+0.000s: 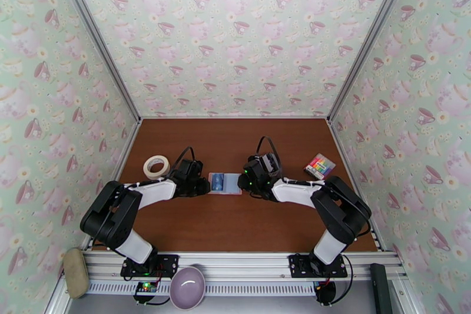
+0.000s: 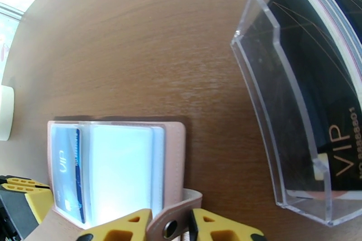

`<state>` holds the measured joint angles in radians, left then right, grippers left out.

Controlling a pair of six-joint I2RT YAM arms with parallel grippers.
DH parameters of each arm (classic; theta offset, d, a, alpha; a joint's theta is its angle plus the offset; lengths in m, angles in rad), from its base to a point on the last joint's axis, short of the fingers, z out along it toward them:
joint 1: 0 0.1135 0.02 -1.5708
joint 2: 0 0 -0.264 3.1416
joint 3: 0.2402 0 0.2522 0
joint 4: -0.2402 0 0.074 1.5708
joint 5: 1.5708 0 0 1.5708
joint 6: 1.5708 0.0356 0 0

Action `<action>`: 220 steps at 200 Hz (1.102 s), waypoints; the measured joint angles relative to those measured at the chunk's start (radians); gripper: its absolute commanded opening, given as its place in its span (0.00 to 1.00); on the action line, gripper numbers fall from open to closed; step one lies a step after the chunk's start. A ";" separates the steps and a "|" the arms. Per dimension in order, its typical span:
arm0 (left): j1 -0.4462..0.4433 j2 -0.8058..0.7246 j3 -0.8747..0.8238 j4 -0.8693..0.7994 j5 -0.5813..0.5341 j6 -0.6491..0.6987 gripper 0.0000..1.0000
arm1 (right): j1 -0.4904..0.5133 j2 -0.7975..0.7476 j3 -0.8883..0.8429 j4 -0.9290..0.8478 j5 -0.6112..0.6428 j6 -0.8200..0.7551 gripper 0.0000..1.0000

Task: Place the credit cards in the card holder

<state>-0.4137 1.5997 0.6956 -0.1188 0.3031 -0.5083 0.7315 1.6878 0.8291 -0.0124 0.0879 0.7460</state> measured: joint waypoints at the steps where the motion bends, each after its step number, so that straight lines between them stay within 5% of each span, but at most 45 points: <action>1: 0.000 0.000 0.000 0.000 0.000 0.000 0.19 | 0.000 0.000 0.000 -0.001 0.000 0.000 0.25; 121: 0.000 0.005 0.006 -0.004 0.000 0.000 0.19 | 0.000 -0.090 0.000 -0.034 -0.004 -0.011 0.07; 220: 0.000 0.016 0.023 -0.011 0.000 0.000 0.17 | 0.000 -0.126 0.001 -0.026 -0.093 0.004 0.06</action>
<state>-0.4137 1.6154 0.7181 -0.1295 0.3031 -0.5083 0.7315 1.5623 0.8299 -0.0383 -0.0051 0.7502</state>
